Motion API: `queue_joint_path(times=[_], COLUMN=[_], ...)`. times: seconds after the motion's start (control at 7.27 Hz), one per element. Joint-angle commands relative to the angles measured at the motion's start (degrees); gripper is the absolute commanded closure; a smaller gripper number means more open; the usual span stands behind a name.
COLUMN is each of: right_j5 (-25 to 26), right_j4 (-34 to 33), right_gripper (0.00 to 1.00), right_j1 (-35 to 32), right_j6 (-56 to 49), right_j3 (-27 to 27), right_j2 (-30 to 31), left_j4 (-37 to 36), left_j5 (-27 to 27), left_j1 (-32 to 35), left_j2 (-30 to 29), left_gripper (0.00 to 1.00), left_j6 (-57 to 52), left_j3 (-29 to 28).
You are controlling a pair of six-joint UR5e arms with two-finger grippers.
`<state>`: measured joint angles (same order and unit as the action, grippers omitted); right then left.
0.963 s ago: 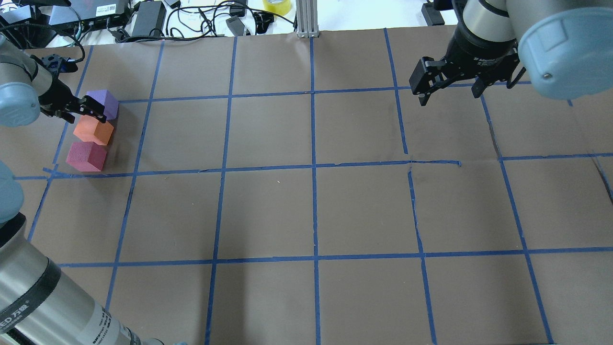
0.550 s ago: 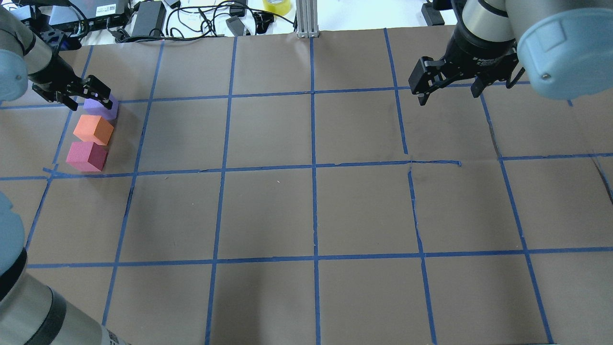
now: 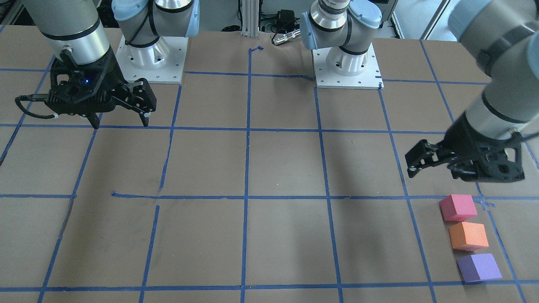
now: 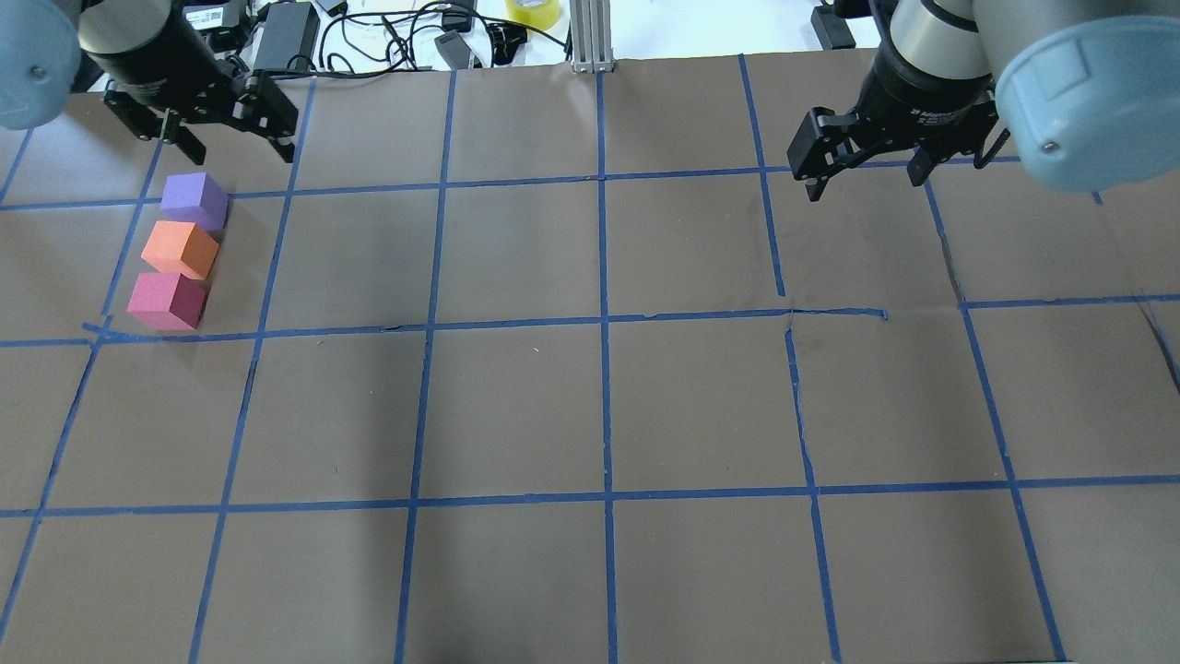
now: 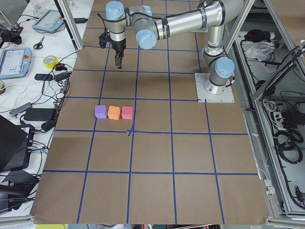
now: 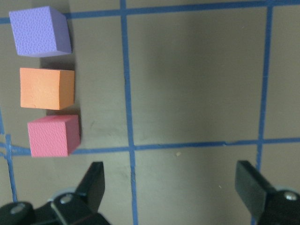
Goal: Arrange blocks in a line
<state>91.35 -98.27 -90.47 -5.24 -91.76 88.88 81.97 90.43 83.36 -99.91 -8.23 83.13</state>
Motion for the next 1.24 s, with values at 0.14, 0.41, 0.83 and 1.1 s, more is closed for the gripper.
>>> queue_joint_path(times=[0.14,0.41,0.83,1.1], right_j5=[0.0,0.0,0.0,-0.2], right_j4=[-0.2,-0.2,-0.3,-0.6], right_gripper=[0.0,0.0,0.0,0.0], right_j1=[-0.1,-0.1,-0.1,-0.1], right_j6=[0.0,0.0,0.0,0.1], right_j3=[0.0,0.0,0.0,0.0], right_j2=[-0.1,-0.1,-0.1,-0.1], left_j4=[4.4,5.2,10.7,10.8], left_j5=[-0.6,-2.0,1.1,1.1], left_j1=[8.3,6.7,5.7,5.7], left_j2=[5.5,7.2,10.0,10.2], left_gripper=[0.0,0.0,0.0,0.0], left_j6=[3.7,3.7,3.6,3.6], left_j3=[-0.3,-1.1,-0.2,-0.2])
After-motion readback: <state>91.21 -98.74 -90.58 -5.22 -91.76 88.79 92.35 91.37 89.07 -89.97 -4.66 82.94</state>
